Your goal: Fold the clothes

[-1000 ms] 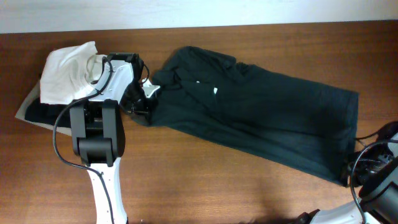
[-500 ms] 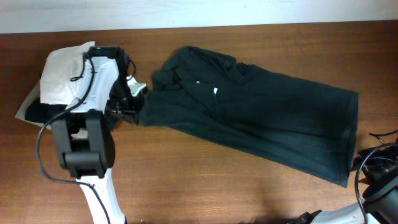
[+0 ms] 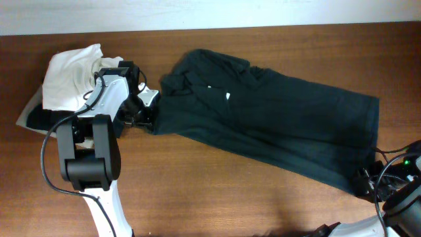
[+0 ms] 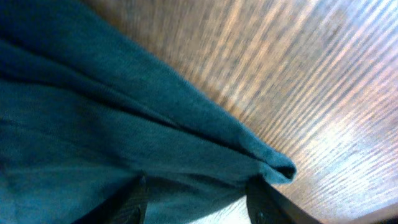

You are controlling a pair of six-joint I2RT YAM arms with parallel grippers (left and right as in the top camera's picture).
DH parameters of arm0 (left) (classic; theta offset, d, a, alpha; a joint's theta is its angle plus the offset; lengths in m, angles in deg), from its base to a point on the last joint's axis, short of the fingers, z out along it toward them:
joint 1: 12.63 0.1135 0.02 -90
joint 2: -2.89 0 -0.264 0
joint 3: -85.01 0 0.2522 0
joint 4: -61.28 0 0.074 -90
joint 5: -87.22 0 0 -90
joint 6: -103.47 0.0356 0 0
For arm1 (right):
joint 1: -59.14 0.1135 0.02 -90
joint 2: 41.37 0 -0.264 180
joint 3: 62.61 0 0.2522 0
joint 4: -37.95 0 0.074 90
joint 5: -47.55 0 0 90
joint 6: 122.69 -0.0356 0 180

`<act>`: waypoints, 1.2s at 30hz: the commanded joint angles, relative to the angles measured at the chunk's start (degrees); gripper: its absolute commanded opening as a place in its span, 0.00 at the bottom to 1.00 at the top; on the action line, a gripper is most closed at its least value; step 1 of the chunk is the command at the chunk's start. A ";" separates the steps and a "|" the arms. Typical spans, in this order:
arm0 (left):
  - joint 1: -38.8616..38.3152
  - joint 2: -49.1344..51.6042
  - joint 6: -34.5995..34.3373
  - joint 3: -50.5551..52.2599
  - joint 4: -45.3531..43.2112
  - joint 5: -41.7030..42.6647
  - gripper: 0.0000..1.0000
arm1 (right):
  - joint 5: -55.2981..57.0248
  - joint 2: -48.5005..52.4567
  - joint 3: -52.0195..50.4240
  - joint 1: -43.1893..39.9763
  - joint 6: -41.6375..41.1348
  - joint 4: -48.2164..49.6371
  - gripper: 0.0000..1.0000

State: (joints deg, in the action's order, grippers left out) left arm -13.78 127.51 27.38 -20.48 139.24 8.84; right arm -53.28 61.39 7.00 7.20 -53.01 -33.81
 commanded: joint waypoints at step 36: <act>-11.65 -6.36 1.20 -19.32 -3.45 3.17 0.57 | -4.85 -0.81 32.30 2.38 11.19 -18.21 0.50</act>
State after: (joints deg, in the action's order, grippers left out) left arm -24.75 122.57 28.89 -33.63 136.23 11.83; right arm -64.34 61.00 37.91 9.50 -40.62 -50.79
